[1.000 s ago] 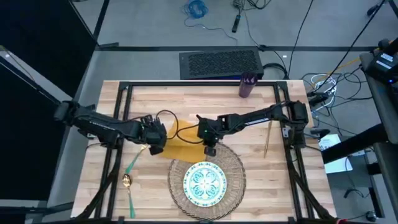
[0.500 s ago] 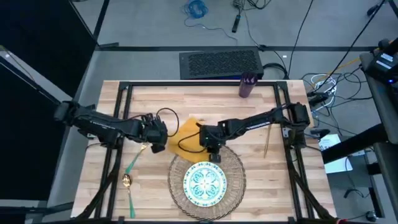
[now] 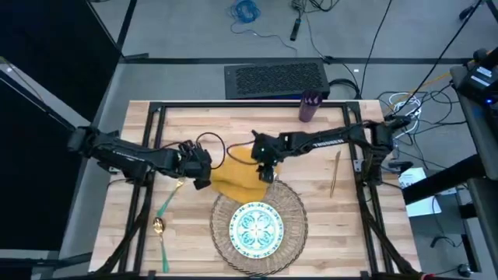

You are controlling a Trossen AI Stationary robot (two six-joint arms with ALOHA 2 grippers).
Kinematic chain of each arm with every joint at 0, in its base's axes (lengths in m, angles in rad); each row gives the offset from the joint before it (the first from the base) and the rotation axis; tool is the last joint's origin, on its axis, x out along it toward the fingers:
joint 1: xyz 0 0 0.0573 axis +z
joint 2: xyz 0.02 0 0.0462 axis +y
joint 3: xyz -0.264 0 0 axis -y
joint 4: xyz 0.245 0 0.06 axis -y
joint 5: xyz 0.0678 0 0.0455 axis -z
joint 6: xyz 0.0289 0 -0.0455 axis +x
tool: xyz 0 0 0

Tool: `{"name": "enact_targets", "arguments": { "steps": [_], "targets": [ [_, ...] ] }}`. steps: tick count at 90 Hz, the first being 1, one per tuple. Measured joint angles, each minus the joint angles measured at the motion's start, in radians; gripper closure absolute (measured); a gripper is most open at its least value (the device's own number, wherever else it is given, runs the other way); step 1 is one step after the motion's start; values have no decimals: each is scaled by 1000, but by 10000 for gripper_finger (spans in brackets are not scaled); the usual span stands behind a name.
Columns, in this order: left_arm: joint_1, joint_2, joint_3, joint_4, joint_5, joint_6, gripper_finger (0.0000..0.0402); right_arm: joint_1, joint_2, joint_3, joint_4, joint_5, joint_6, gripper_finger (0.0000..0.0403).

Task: Set table place
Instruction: Fold the yellow napkin

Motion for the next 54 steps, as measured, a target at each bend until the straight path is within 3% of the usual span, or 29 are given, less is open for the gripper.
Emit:
{"name": "enact_targets", "arguments": {
  "steps": [17,54],
  "targets": [
    [0,0,-24,-9,0,-24,191,-45,9,-42,13,-75,-1,243],
    [0,0,-28,29,-36,-18,191,-65,17,-101,105,-80,24,247]
  ]
}}
